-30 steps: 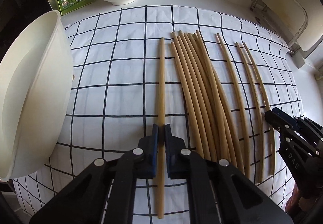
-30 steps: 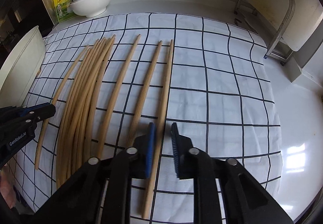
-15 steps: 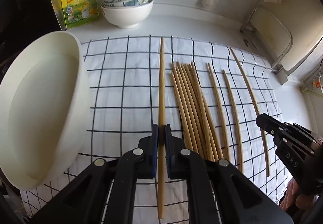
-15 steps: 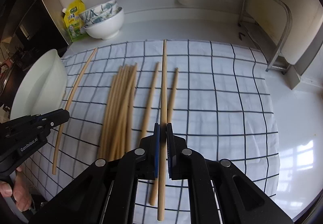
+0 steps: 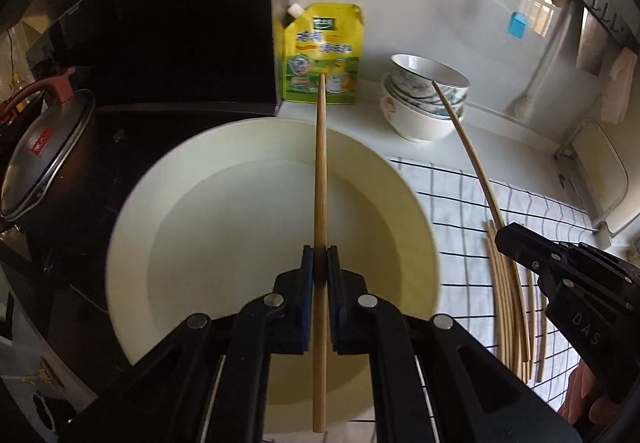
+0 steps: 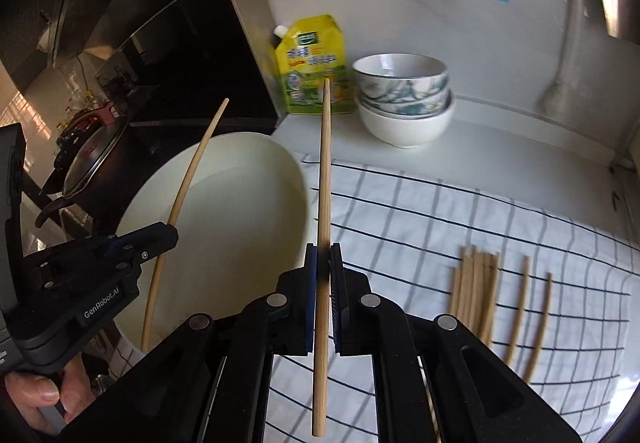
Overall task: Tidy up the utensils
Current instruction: 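Carry the left gripper's chopstick over the white basin while the right carries its own, then open the left gripper into the basin while the right gripper releases its chopstick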
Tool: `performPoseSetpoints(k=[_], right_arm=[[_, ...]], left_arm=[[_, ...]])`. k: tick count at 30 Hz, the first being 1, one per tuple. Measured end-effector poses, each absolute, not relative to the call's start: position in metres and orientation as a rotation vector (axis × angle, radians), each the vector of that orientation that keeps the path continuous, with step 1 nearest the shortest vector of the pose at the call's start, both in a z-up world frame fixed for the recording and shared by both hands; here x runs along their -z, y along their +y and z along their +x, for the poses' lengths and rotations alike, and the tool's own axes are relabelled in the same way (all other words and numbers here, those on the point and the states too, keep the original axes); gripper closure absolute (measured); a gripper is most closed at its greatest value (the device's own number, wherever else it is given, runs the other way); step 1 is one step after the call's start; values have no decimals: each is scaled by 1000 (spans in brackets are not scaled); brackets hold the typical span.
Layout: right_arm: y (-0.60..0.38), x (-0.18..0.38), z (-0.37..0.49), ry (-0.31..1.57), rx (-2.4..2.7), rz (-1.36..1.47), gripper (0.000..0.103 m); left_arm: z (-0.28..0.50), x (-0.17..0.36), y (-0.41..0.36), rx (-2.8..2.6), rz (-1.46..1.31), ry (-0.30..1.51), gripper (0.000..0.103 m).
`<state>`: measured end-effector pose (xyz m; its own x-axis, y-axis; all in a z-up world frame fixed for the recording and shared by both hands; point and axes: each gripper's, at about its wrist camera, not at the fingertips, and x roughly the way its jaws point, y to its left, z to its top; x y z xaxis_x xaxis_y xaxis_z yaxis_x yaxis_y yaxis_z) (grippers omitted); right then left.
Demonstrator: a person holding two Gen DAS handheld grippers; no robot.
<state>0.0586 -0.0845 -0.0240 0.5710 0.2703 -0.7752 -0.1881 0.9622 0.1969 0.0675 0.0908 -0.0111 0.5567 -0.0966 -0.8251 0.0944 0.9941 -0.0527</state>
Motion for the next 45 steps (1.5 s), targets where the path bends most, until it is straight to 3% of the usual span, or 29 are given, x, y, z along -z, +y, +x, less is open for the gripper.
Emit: performPoseSetpoints(k=[10,25,28,30,31,45], right_arm=[[6,69,104,1085,-332,64,97],[23,103,111,1184,-259,38,97],[24,101,112,1162,-244,37,88],[23,97,110,1144,-238,42,82],[22,94,109,1137,-236,43,79],[1,54,77,1059,-233,51,78]], left_arm=[[101,60,154,80,0,1088,96],[103,101,167,107,-9,1191,95],[109,100,167,97,-14,1187,81],[107,95,170,84,-15,1169,61],[104,91,171,78,-14,1156,58],[78,50,171,79,-12,1072,57]])
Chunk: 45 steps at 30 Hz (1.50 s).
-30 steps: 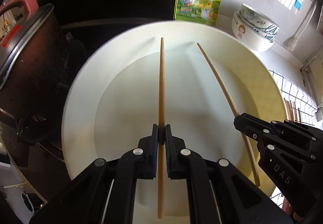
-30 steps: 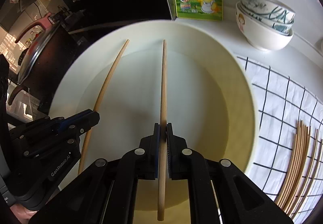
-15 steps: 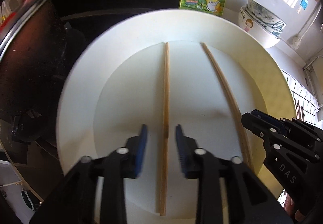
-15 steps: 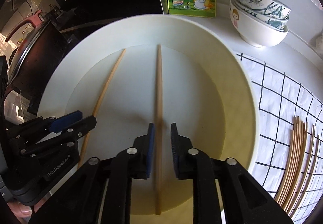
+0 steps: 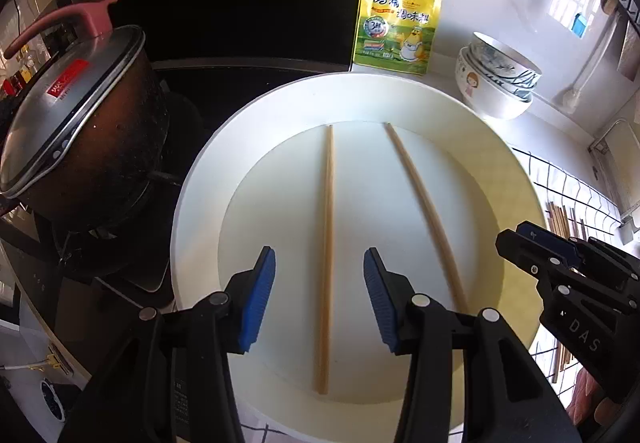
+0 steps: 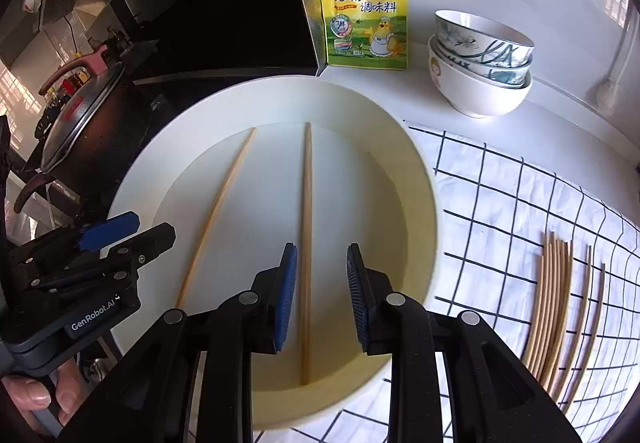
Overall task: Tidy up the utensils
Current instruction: 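Open the left gripper into the basin while the right gripper releases its chopstick, then move both open grippers back over the remaining chopsticks on the cloth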
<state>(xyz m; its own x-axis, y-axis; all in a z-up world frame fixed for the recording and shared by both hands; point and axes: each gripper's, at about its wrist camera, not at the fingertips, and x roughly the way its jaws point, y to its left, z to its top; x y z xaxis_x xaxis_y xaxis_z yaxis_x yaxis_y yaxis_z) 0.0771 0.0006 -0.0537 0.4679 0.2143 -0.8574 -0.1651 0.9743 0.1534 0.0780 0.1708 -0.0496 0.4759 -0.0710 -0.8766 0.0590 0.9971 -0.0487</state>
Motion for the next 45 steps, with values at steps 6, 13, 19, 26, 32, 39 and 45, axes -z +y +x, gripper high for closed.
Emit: performPoseSetpoints(k=[6,13,19,26,32,39,45], right_arm=[[-18,39,60,1031,-213,64,78],[-50,26,38,1020,-176,61,78],[-94,23,16,1021,-114,73,78],[-158,30,-14,1040,7,115,76],[-215,39,-41,1053,115,152,70],[-261,64,-65,1072,191,169,64],[-273,90,-69,1097,185,171,59]], left_arm=[[65,33,153,107,-15,1042,57],[51,23,121,150,-10,1026,57],[43,19,81,204,-6,1021,55],[35,24,22,299,7,1037,51],[25,29,-32,392,27,1038,46],[14,52,-79,438,59,1077,37],[10,74,-93,410,65,1104,29]])
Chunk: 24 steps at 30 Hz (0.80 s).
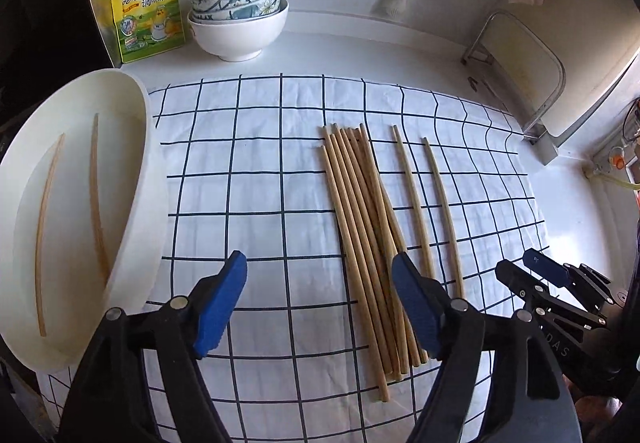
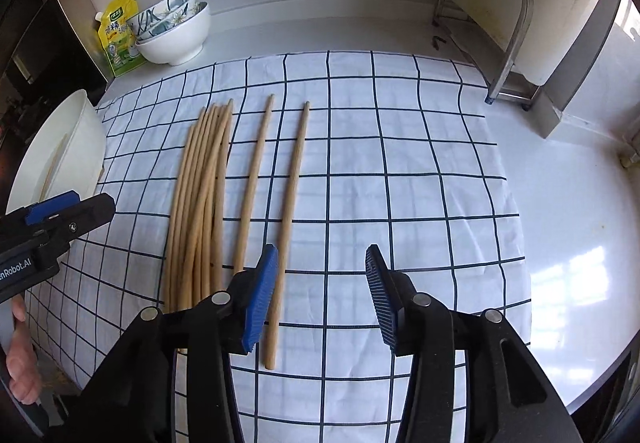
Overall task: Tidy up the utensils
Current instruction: 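Move both open grippers back over the remaining chopsticks on the cloth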
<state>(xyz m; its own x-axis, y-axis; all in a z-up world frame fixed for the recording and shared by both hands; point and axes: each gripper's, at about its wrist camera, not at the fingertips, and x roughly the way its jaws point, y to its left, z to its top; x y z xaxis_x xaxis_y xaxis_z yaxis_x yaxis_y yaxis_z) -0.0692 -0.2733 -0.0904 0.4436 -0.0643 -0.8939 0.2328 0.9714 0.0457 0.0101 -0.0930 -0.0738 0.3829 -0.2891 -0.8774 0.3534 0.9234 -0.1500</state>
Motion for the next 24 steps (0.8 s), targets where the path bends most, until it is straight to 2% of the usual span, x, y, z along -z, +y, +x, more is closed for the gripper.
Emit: performPoseSetpoints(k=[8,24], right_arm=[[-271,111,-61,1088,147,146,58],[-270,133,-47,1100,153,81,58]], left_arm=[[10,100,-92,324,72,1134,25],[6,125,-95,265,80,1176,24]])
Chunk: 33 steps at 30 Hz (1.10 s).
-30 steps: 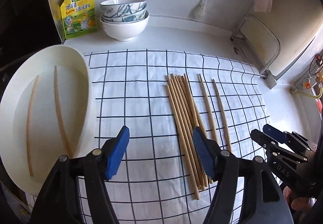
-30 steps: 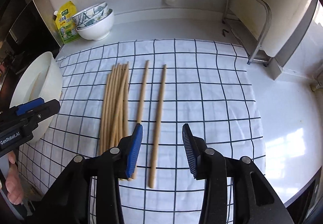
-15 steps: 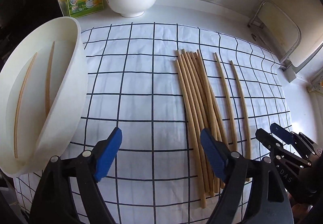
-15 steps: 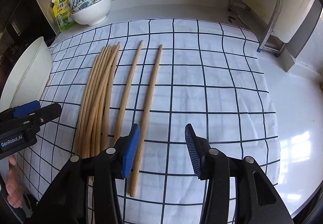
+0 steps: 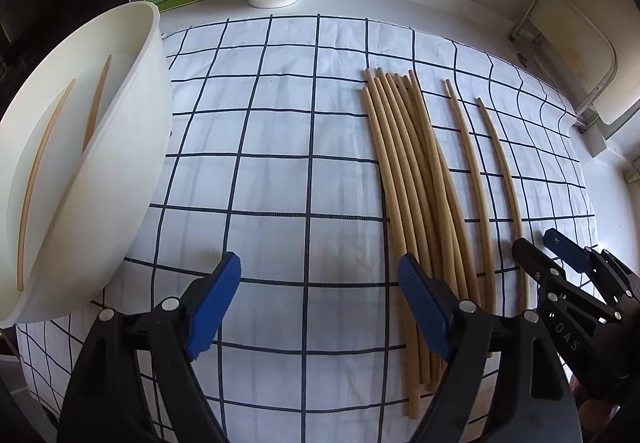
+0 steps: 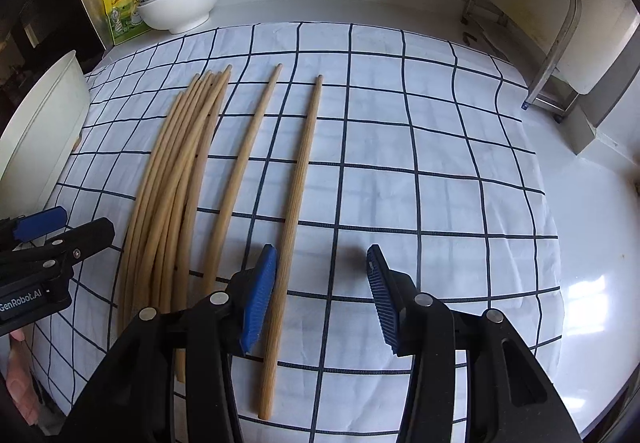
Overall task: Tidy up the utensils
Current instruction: 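Move both open grippers back over the remaining chopsticks on the cloth, then close the left gripper on a chopstick while the right gripper grasps another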
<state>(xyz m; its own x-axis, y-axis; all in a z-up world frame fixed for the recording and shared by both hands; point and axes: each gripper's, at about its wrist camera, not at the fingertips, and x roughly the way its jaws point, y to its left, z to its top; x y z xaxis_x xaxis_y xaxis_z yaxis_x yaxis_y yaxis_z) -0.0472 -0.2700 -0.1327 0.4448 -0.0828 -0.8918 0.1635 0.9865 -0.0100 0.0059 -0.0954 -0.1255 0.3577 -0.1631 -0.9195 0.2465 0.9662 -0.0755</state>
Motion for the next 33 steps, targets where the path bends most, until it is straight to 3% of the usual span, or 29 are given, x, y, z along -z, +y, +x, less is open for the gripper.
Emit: performPoseSetpoints(k=[24,28,33], right_arm=[[-285,129,-55,1079,156,104,58],[-283,132,-50,1082,175,72,57],[-277,132,-45,1074,158,34,57]], left_arm=[[6,135,-107,200,169,1179,20],[12,137,-108,172,172,1183,10],[14,140,-106,175,147,1177,9]])
